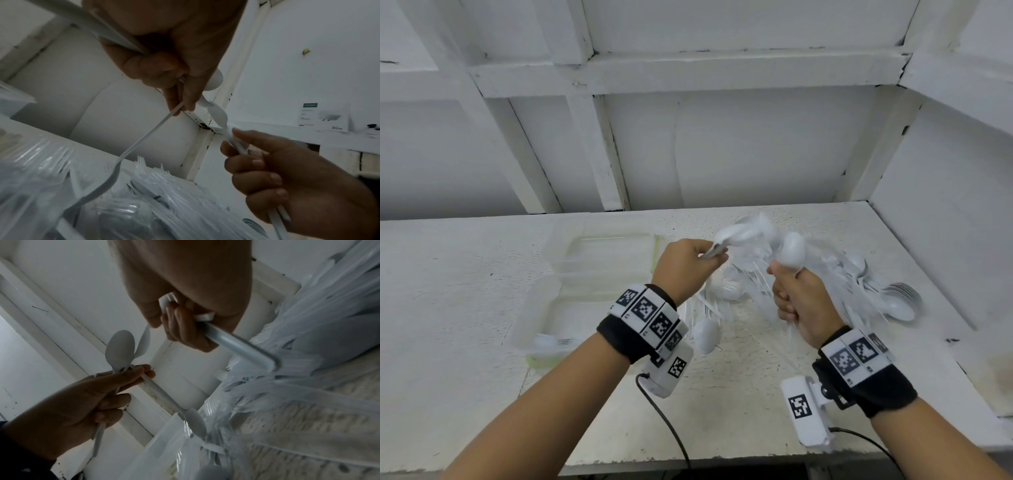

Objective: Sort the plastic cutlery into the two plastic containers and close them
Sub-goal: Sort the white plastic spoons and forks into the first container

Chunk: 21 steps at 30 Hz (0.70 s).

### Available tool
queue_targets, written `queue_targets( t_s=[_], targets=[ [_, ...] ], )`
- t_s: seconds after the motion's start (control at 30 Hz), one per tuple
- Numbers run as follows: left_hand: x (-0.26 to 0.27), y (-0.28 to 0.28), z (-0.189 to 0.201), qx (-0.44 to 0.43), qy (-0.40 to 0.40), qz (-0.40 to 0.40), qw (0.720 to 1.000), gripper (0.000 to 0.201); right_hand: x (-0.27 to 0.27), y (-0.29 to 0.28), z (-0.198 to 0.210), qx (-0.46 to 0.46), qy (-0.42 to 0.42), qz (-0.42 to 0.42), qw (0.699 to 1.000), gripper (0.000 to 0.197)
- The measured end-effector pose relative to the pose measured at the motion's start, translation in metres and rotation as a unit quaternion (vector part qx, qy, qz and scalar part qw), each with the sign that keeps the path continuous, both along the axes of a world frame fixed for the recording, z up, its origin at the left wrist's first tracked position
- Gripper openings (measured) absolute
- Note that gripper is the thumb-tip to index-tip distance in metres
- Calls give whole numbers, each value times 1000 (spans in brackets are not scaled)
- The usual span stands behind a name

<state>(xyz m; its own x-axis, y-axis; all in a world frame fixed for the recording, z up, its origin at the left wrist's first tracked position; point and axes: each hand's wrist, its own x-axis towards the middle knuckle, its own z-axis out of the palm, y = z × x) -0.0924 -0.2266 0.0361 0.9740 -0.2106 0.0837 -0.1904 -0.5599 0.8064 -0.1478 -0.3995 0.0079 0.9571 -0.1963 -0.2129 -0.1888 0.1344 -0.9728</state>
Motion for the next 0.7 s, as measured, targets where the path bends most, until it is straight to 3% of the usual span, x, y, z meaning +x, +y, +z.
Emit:
queue_targets(
  t_s=[0.07, 0.2, 0.3, 0.43, 0.57, 0.7],
  targets=[
    [2, 4, 0, -27, 6, 20, 999, 21, 2, 8, 0, 1, -17, -4, 1000, 21],
    [7, 11, -4, -117, 21, 68, 991, 35, 8, 17, -5, -27, 18, -33, 999, 19],
    [5, 13, 1, -217, 37, 90, 971, 21, 12, 23, -10, -43, 68, -17, 997, 17],
    [-5, 11, 5, -293, 51, 78, 952, 20, 19, 32, -9, -17, 121, 7, 992, 24],
    [-18, 15, 5, -277, 81, 20, 957, 16, 28, 34, -8, 56, 163, -16, 985, 40],
    [-28, 23, 3, -236, 106, -34, 965, 16, 36, 31, -3, 74, 197, -23, 977, 25]
  ],
)
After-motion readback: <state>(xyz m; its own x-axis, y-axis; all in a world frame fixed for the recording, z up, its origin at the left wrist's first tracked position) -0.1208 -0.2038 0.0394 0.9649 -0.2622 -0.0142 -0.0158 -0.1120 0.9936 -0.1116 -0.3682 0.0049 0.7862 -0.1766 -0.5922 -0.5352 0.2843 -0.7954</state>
